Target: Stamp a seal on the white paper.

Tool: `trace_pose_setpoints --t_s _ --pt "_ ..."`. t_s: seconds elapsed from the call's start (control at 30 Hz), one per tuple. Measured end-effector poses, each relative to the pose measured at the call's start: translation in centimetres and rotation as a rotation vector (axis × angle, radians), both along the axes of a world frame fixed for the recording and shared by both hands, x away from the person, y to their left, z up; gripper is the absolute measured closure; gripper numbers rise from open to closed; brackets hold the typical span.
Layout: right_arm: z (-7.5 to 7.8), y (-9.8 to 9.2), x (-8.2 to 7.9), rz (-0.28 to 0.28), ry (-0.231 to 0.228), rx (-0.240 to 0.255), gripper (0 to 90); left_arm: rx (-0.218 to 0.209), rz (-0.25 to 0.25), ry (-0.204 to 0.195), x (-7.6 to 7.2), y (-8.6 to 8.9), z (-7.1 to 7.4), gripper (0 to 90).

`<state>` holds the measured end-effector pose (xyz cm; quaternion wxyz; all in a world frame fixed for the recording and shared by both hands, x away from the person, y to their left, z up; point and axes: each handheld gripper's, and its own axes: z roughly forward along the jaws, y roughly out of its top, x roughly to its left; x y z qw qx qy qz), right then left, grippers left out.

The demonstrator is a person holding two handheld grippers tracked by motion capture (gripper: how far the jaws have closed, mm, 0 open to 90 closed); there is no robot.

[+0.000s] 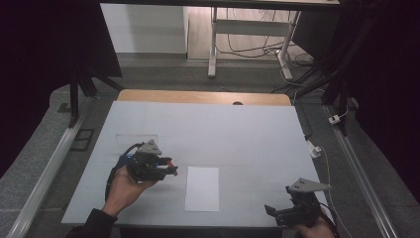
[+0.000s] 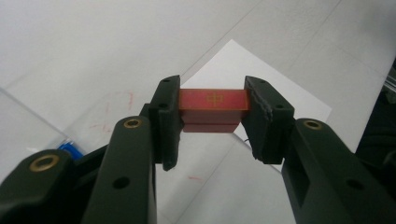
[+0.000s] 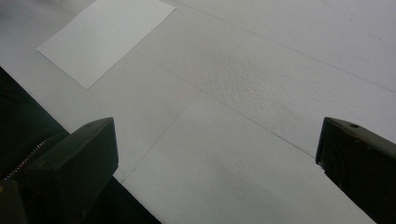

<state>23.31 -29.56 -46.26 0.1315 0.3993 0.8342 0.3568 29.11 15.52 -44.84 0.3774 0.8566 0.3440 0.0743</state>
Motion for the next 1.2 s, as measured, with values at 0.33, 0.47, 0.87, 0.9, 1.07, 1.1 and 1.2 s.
trace_pose_setpoints --t_s 0.33,0.47,0.87,0.9,1.07,1.1,1.2 --pt "0.0 -0.1 0.0 -0.005 -0.001 0.002 0.0 0.009 -0.049 0.000 0.5 -2.3 0.1 58.4" --pt "0.0 -0.1 0.0 -0.006 -0.002 0.010 0.0 0.019 -0.069 -0.004 0.7 -3.4 0.0 58.4" --pt "0.1 -0.3 0.0 -0.012 -0.003 0.029 0.0 0.047 -0.138 -0.006 1.2 -6.4 -0.8 58.5" --pt "0.1 -0.3 0.0 -0.013 -0.002 0.030 0.0 0.049 -0.145 -0.003 1.2 -6.6 -0.9 58.5" --pt "0.1 -0.4 0.0 -0.011 -0.003 0.036 0.0 0.063 -0.163 0.003 1.1 -7.5 -1.6 58.5" --pt "0.1 -0.4 0.0 -0.012 -0.003 0.038 0.0 0.068 -0.166 0.003 1.1 -7.6 -1.8 58.4" --pt "0.1 -0.5 0.0 -0.012 -0.001 0.044 0.0 0.075 -0.171 0.008 1.1 -8.0 -2.2 58.4"
